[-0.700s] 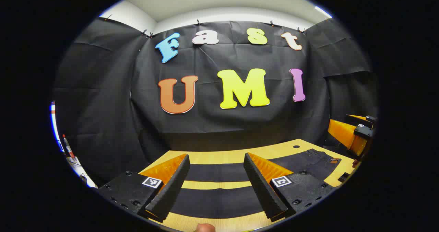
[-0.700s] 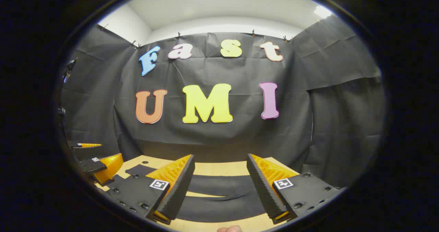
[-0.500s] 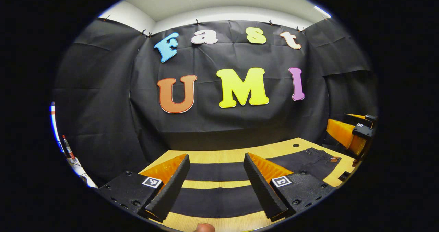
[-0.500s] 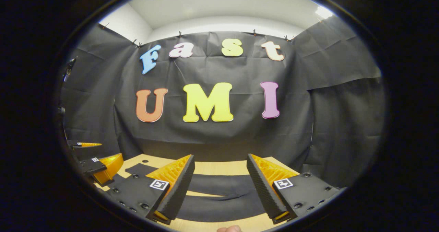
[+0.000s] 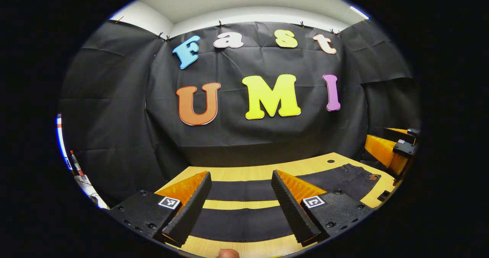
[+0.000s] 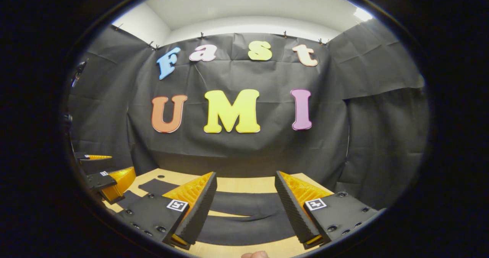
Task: Grasp the waist and the cuffs of the jeans and fold them to make the two legs overlap; first hold the waist and fold one-third of the jeans toward the cuffs, then hold the cuffs and fold the remaining one-third in the same direction to finish folding.
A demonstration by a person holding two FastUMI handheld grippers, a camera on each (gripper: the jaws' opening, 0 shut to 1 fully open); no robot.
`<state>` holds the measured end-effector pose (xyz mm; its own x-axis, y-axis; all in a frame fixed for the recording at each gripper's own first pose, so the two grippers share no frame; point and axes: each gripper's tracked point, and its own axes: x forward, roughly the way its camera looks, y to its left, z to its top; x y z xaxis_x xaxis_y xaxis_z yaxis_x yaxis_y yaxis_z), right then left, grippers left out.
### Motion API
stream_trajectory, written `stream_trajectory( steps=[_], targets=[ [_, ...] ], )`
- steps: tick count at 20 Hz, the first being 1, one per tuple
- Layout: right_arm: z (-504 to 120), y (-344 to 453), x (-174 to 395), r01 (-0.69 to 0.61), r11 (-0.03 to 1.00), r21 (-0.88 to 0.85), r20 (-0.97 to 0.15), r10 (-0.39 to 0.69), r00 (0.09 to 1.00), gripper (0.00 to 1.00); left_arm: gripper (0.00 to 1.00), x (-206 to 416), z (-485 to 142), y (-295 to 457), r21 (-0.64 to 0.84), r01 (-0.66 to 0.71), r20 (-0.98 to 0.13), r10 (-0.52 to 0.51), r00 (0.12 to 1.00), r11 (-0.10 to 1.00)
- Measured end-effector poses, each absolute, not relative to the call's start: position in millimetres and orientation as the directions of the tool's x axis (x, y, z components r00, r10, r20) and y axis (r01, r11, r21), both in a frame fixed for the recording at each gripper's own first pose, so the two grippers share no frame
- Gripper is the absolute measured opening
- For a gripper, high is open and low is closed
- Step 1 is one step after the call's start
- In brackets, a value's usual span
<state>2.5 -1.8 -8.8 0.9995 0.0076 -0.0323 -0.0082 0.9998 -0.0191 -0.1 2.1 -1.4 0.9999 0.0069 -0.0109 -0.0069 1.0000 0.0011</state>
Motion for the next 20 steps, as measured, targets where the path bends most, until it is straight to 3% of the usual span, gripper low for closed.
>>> stream_trajectory(
  steps=[1,2,5,6,9,11,17,18,19,20],
  targets=[
    [-10.1,-1.7,2.1,-0.008,1.0,-0.019,-0.036,0.008,0.999,0.95,0.94,-0.2,-2.5,2.9,0.0,-0.009,-0.015,0.009,1.0,1.0],
    [-10.8,-1.3,2.3,-0.008,1.0,-0.02,-0.039,0.007,0.999,0.92,1.0,0.6,-4.4,3.7,-0.001,-0.011,-0.022,0.01,1.0,1.0],
    [-15.4,-1.4,1.8,-0.009,1.0,-0.024,-0.05,0.008,0.999,0.95,1.0,1.5,-9.1,6.2,-0.012,-0.019,-0.04,0.018,0.999,1.0],
    [-18.7,-1.8,2.0,-0.011,1.0,-0.021,-0.061,0.009,0.998,0.92,1.0,2.0,-14.2,9.0,-0.023,-0.022,-0.055,0.021,0.998,0.999],
    [-33.3,-6.4,1.4,-0.006,1.0,-0.002,-0.109,0.005,0.994,0.95,1.0,2.0,-40.0,18.5,-0.093,-0.047,-0.139,0.033,0.99,0.995],
    [-49.8,-16.2,0.6,0.015,1.0,0.027,-0.166,-0.01,0.986,0.92,1.0,-2.1,-61.2,31.1,-0.162,-0.088,-0.213,0.052,0.976,0.983],
    [-93.6,-81.6,-5.7,0.224,0.964,0.14,-0.357,-0.162,0.92,0.95,0.97,-11.6,-135.4,86.7,-0.412,-0.284,-0.446,0.08,0.892,0.866],
    [-96.0,-92.7,-10.3,0.263,0.954,0.143,-0.375,-0.194,0.906,0.92,0.97,-10.6,-145.1,99.6,-0.44,-0.317,-0.472,0.084,0.878,0.84],
    [-98.6,-103.7,-14.6,0.299,0.944,0.14,-0.385,-0.226,0.895,0.98,0.98,-9.1,-155.7,106.5,-0.461,-0.342,-0.501,0.078,0.862,0.819],
    [-99.3,-113.6,-18.9,0.327,0.936,0.133,-0.39,-0.254,0.885,0.91,0.98,-8.0,-167.8,113.8,-0.481,-0.369,-0.531,0.071,0.845,0.795]
  ],
)
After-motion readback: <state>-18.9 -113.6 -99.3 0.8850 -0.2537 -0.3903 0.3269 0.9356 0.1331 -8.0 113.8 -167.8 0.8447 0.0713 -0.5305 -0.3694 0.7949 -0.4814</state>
